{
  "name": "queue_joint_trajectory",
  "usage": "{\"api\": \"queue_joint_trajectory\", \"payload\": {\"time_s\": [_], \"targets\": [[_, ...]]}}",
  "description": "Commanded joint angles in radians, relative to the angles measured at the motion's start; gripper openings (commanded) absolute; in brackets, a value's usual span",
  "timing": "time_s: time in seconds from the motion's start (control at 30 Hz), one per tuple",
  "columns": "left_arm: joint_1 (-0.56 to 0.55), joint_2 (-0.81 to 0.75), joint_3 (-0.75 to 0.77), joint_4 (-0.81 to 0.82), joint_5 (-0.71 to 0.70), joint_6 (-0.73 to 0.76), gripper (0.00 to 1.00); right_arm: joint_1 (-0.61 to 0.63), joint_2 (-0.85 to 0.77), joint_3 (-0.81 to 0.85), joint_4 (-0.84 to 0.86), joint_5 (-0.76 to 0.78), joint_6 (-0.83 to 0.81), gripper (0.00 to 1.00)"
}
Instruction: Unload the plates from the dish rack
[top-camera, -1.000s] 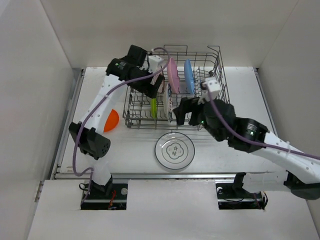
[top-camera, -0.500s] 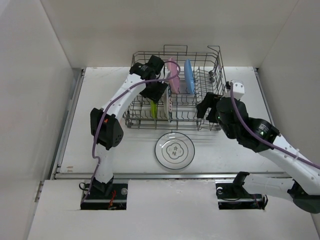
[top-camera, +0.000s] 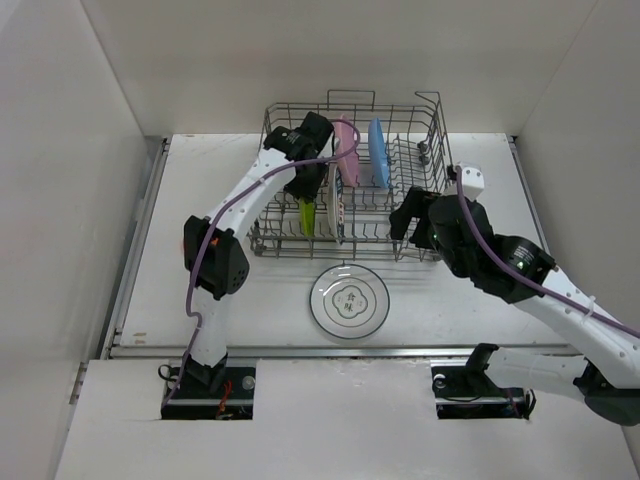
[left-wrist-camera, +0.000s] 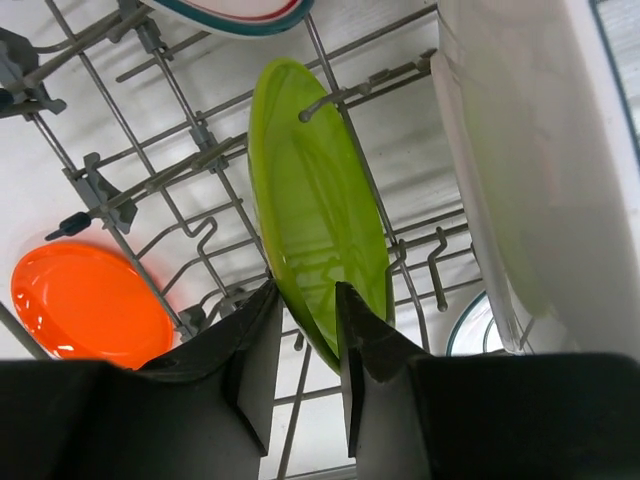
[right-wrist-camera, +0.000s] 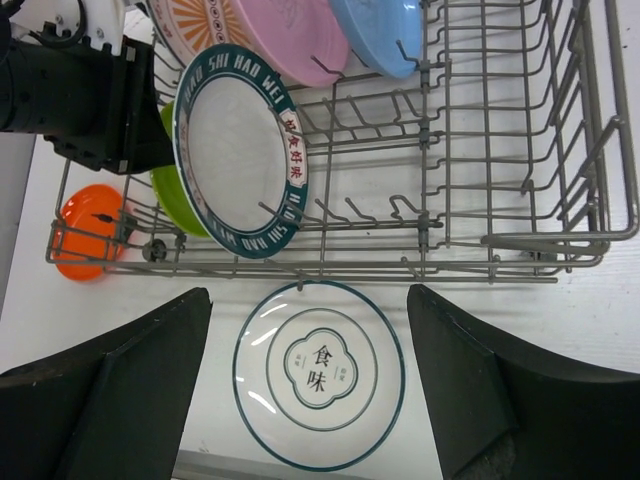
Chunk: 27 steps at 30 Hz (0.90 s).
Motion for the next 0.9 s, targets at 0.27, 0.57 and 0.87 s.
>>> {"api": "queue_joint_trajectory", "payload": {"time_s": [0.27,0.57,0.87], "targets": [[0.0,-0.099,0.103,-0.01,-0.06,0.03,0.0,-0.007,0.101,0.116,0.034,-0.066,-0.041,0.89],[0.0,-0.098,0.161,-0.032,-0.101,0.032,0.0,-0.007,0.067,0.096,0.068,-0.048,-0.041,0.89],[0.0,-0.134,0.21,-0.048,-0.209,0.122,0.0,-0.007,0.076,0.077,0.106,-0.101,-0.06,0.89]]}}
